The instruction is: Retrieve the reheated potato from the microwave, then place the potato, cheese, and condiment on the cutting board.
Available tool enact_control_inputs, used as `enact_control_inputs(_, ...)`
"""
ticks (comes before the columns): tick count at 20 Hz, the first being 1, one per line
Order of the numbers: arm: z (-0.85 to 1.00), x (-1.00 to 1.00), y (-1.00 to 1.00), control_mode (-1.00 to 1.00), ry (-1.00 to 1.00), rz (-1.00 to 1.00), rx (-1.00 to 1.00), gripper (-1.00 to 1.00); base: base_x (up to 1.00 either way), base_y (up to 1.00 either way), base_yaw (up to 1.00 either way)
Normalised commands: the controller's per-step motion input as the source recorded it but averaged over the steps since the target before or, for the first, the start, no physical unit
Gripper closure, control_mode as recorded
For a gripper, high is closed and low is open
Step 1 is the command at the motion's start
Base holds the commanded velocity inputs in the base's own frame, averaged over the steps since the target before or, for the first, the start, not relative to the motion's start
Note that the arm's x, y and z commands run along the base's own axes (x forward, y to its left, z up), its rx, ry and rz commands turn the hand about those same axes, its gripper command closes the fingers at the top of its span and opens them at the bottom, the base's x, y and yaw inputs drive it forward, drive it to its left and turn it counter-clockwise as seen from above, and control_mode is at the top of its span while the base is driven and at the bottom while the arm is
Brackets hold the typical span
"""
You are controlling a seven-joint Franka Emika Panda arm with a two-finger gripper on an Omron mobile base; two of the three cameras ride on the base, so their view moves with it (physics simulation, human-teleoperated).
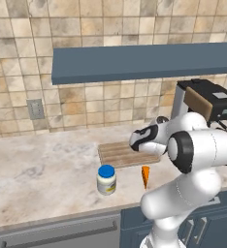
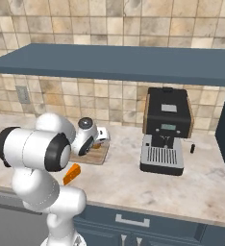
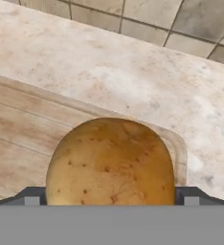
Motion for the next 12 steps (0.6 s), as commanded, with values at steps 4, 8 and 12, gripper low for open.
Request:
enact_control_inputs(4,0.0,-0.09,-0.01,-1.0,0.16,0.08,0.05,-1.0,0.0,0.0,0.0)
enact_control_inputs(8,-0.01,-0.09,-0.08,-1.0,0.16,0.0,0.03,-1.0,0.0,0.0,0.0)
enact_control_inputs(12,-0.02,-0.1,-0.08,-1.0,0.26,0.0,0.0,-1.0,0.0,0.0,0.0)
